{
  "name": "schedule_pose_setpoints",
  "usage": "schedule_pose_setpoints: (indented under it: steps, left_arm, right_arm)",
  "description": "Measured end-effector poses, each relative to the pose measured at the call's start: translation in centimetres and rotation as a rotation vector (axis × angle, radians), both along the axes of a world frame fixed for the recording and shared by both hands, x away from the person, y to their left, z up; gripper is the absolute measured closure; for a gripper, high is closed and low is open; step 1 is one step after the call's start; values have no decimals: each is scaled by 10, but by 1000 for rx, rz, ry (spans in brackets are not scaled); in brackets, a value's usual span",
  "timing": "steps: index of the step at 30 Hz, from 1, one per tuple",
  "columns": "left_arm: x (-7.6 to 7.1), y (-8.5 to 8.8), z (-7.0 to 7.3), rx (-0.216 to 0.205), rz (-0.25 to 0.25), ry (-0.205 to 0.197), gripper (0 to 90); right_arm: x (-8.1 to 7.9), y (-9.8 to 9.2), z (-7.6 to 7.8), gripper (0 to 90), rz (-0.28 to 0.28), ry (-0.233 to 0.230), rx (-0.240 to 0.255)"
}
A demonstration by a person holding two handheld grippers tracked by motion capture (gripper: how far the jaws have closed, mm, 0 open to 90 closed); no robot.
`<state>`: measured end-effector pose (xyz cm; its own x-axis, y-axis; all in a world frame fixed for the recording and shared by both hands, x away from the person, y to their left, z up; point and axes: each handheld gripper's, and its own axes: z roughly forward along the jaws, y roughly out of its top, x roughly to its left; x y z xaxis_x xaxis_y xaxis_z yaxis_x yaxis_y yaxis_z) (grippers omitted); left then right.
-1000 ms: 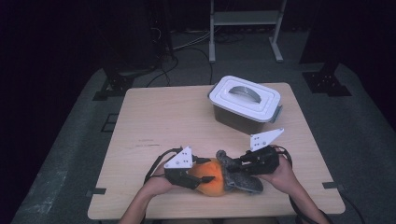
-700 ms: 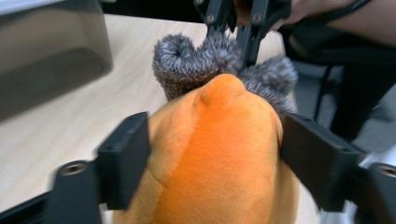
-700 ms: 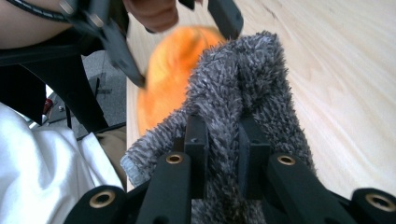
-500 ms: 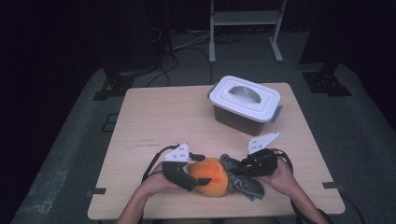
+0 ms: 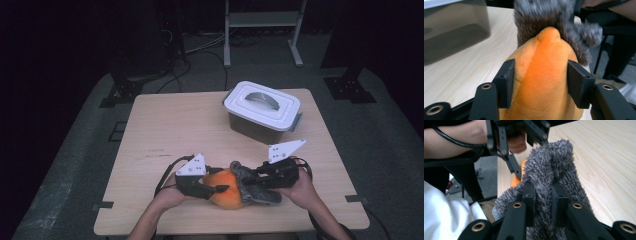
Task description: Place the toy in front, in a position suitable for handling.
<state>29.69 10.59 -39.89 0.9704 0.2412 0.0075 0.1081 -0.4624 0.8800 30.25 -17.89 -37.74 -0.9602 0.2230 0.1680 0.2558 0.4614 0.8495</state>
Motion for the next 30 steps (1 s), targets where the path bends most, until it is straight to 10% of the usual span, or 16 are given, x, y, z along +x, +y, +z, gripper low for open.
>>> schedule_pose_setpoints:
  steps: [7, 14, 26, 30]
  left_arm:
    - [2, 3, 3, 0, 56, 15, 455]
    - [-1, -4, 5, 2, 54, 1, 447]
    - [9, 4, -7, -26, 55, 59, 181]
    - [10, 11, -9, -35, 37, 72, 317]
  right_arm:
    - [14, -7, -25, 766, -56, 44, -77]
    - [2, -1, -2, 769, -30, -18, 11]
    - [12, -2, -28, 770, -44, 31, -83]
    - [16, -2, -34, 769, -51, 43, -114]
